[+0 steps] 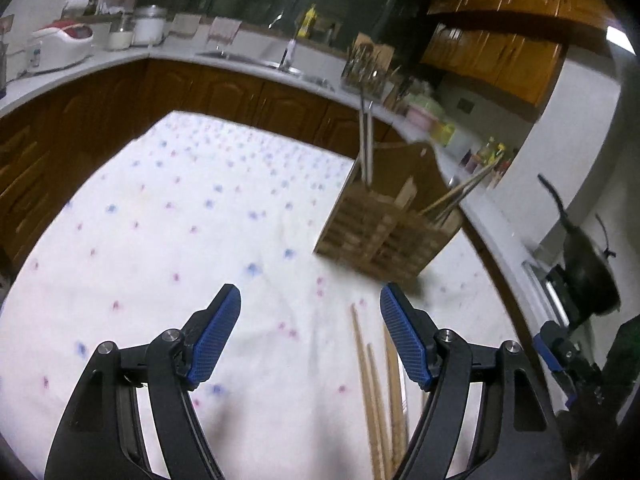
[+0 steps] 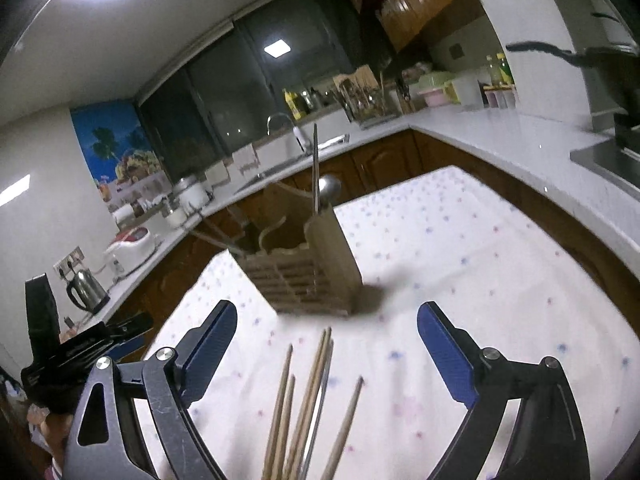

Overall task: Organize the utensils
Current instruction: 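Move both open tools back down over the remaining chopsticks, then grasp a wooden chopstick with the left tool while the right grasps another wooden chopstick, then lift both wooden chopsticks up over the wooden holder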

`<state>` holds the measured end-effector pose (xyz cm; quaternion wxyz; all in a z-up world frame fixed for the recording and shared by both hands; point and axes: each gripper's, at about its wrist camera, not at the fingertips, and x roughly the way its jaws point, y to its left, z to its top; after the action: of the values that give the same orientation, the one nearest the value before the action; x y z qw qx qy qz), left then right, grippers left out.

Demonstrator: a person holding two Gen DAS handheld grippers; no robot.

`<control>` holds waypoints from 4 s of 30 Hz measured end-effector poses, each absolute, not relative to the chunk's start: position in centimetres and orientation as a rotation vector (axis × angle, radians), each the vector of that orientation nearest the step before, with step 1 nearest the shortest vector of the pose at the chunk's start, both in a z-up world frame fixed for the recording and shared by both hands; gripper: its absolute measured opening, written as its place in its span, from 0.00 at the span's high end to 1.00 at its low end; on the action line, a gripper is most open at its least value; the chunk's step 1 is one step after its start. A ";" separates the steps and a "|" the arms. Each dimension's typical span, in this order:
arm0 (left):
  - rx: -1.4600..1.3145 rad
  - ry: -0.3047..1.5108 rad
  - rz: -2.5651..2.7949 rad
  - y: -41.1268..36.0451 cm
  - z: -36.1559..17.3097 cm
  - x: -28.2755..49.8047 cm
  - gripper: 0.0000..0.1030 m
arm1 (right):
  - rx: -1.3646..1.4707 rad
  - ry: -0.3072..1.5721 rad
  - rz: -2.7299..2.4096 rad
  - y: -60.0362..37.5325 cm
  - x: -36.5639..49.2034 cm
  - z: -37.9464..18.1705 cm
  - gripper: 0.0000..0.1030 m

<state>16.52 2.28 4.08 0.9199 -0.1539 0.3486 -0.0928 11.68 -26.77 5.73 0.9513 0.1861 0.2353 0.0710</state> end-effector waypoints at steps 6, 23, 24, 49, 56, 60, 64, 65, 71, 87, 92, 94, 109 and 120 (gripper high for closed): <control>-0.295 0.789 -0.191 1.7 1.9 16.6 0.28 | 0.367 0.542 0.138 -26.2 11.1 3.6 0.10; -0.207 0.937 -0.225 -2.1 -0.8 19.7 0.29 | 0.267 0.812 0.155 -23.6 14.1 -2.0 0.62; -0.193 0.951 -0.236 -2.8 -1.0 20.2 0.32 | 0.258 0.831 0.154 -23.4 14.4 -2.4 0.65; 0.082 1.053 -0.361 -9.1 -4.5 23.3 0.93 | 0.162 0.917 0.148 -22.7 18.3 -4.4 0.92; -0.038 1.044 -0.377 -6.8 -3.6 21.7 0.95 | 0.212 0.908 0.168 -23.2 17.7 -3.8 0.94; -0.105 0.993 -0.393 -5.0 -1.0 19.9 0.96 | 0.238 0.854 0.189 -23.4 16.4 -1.9 0.95; -0.129 0.927 -0.410 -3.7 1.8 18.1 0.96 | 0.254 0.775 0.219 -23.4 14.8 1.2 0.95; -0.134 0.909 -0.415 -3.4 2.6 17.6 0.96 | 0.255 0.750 0.226 -23.4 14.4 2.2 0.95; -0.170 0.819 -0.432 -1.8 6.5 15.9 0.96 | 0.265 0.647 0.251 -23.5 12.8 6.4 0.95; -0.211 0.678 -0.435 -0.1 11.7 15.1 0.96 | 0.288 0.499 0.277 -24.5 11.7 11.8 0.95; -0.214 0.646 -0.432 0.0 12.9 15.5 0.96 | 0.282 0.479 0.278 -24.7 12.3 12.7 0.96; -0.213 0.629 -0.431 0.0 13.6 15.9 0.96 | 0.278 0.469 0.277 -24.9 12.5 13.2 0.96; -0.193 0.397 -0.386 -1.1 22.3 21.2 0.96 | 0.263 0.285 0.229 -25.9 17.3 20.2 0.96; -0.226 0.383 -0.271 -1.7 20.4 28.4 0.96 | 0.232 0.209 0.149 -25.1 22.5 20.8 0.96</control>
<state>28.44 -1.73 20.42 0.9663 -0.1116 0.1893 -0.1339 22.48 -25.11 20.75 0.9851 0.1152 0.1042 0.0743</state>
